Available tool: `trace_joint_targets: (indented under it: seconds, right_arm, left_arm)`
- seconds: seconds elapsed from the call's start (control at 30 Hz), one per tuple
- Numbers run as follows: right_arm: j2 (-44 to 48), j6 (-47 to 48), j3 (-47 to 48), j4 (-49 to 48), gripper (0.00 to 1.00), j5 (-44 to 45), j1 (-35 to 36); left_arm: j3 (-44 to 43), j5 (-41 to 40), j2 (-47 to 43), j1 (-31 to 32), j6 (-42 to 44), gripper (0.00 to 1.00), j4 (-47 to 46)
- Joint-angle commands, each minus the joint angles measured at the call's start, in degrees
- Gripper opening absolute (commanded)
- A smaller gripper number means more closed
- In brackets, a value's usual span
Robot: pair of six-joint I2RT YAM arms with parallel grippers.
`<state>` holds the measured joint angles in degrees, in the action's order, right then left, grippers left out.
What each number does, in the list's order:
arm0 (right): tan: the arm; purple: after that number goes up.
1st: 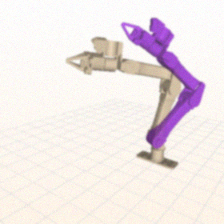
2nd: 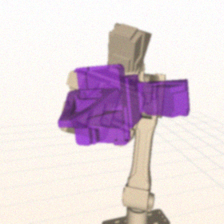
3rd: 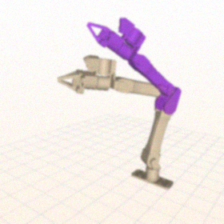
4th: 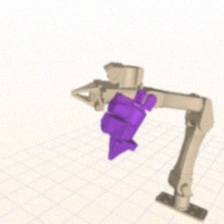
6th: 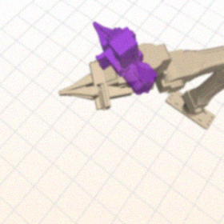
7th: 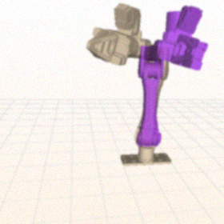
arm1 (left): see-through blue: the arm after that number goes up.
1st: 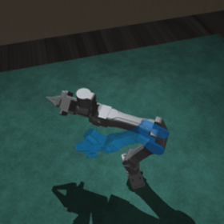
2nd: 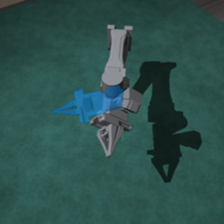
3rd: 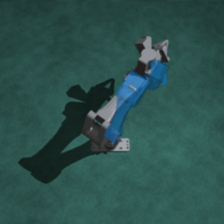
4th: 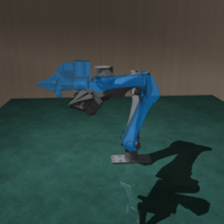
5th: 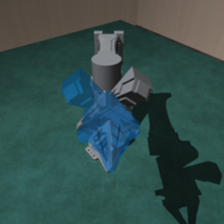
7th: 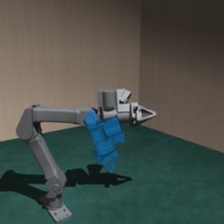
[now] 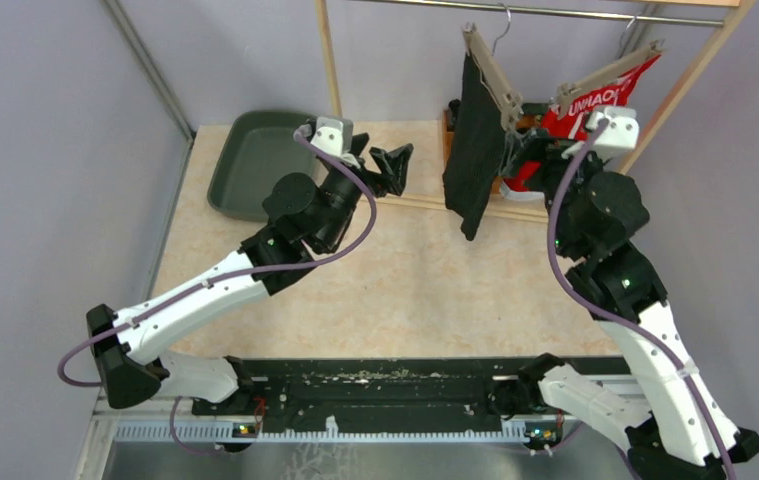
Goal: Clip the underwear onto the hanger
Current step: Clamp the underwear onto the hanger, then reset both arms
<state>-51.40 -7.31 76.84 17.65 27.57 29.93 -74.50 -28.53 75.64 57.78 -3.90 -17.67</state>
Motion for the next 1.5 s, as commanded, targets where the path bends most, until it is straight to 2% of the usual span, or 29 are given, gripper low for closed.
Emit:
trace_joint_targets:
  seconds: [0.0,0.27,0.57,0.73,0.83,1.03,1.1,1.27,1.47]
  right_arm:
    - [8.0,-0.8,-3.7,-1.2,0.84,6.9,-0.1]
    - [16.6,-2.2,-10.1,4.7,0.84,10.4,-0.1]
    - [17.7,-3.8,-17.3,8.6,0.85,7.6,-0.1]
    - [18.2,-3.0,-22.7,7.2,0.85,-2.6,-0.1]
    - [16.8,-3.6,-26.2,6.1,0.88,-11.3,-0.1]
    - [8.0,-6.8,-33.3,-0.5,0.93,-36.3,0.1]
    - [6.2,-8.3,-35.9,-4.5,0.94,-41.2,1.2]
    - [6.1,-7.2,-40.4,-9.6,0.95,-38.3,6.9]
    - [4.0,-6.4,-42.9,-12.2,0.96,-43.3,11.2]
  left_arm:
    - [4.2,0.7,-2.5,-0.4,-2.6,0.86,-0.5]
    - [12.3,2.3,-4.5,-2.0,-4.6,0.93,-2.0]
    - [17.6,6.5,-6.2,-4.6,-6.9,0.99,-3.6]
    - [18.4,13.3,-5.5,-6.6,-6.7,0.99,-2.7]
    - [15.5,14.0,-3.1,-6.6,-5.7,0.99,0.9]
    - [15.7,13.4,-0.4,-6.6,-4.8,0.99,0.1]
    - [16.7,12.8,-0.3,-6.6,-4.9,0.99,-1.1]
    - [19.2,11.3,-0.6,-6.9,-5.1,0.99,-2.7]
    - [22.2,10.1,-2.5,-6.9,-5.4,0.99,-4.1]
